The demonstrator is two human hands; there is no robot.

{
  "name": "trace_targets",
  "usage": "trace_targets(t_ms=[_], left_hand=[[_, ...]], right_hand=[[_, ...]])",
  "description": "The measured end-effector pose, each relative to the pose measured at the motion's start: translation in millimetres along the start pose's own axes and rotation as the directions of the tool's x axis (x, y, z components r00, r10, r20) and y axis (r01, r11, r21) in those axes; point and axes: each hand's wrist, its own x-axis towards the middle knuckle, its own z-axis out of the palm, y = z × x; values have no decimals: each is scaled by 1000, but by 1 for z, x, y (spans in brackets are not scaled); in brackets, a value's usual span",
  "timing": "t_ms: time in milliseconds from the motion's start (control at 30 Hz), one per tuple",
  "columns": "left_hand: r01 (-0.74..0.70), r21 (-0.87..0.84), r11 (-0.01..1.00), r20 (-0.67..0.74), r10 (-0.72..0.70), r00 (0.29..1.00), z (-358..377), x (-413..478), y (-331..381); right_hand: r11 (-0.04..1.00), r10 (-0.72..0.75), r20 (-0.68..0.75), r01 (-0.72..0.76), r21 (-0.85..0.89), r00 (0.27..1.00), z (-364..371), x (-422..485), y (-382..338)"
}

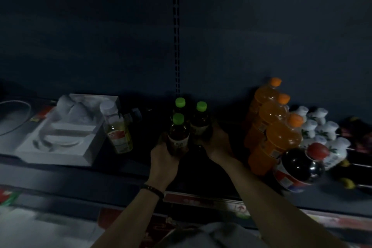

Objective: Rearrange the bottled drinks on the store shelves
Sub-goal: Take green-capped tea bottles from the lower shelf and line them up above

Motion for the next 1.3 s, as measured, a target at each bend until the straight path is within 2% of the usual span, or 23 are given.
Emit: trace_targets(t_ms=[233,400,667,900,1067,1133,1200,1300], left_hand=[[34,-42,999,4,-34,999,4,0,-5],[29,-34,999,-2,-29,1000,4,-2,-4],[43,-39,998,19,-43,999,1,-6,2],[50,-26,998,28,-49,998,0,-6,-4],[19,-72,997,-114,-27,993,0,-48,9],[25,-50,998,-42,-27,999,3,-72,19],[-16,42,999,180,8,984,11,-90,26],[-196,151,969,485,100,869,34,-108,34]], right_hand=[[999,-23,10,23,-22,1000,5,5,2],[986,5,62,5,-167,998,0,2,8],[978,30,74,-14,-207,997,-4,7,0],[985,67,36,-60,-162,997,-6,-5,-3],[997,41,23,-39,-61,999,-24,-60,5],[997,27,47,-23,-71,999,-36,-89,14],[995,23,110,-12,-100,994,-53,-116,27],[982,45,180,-10,-187,983,-88,-152,53]])
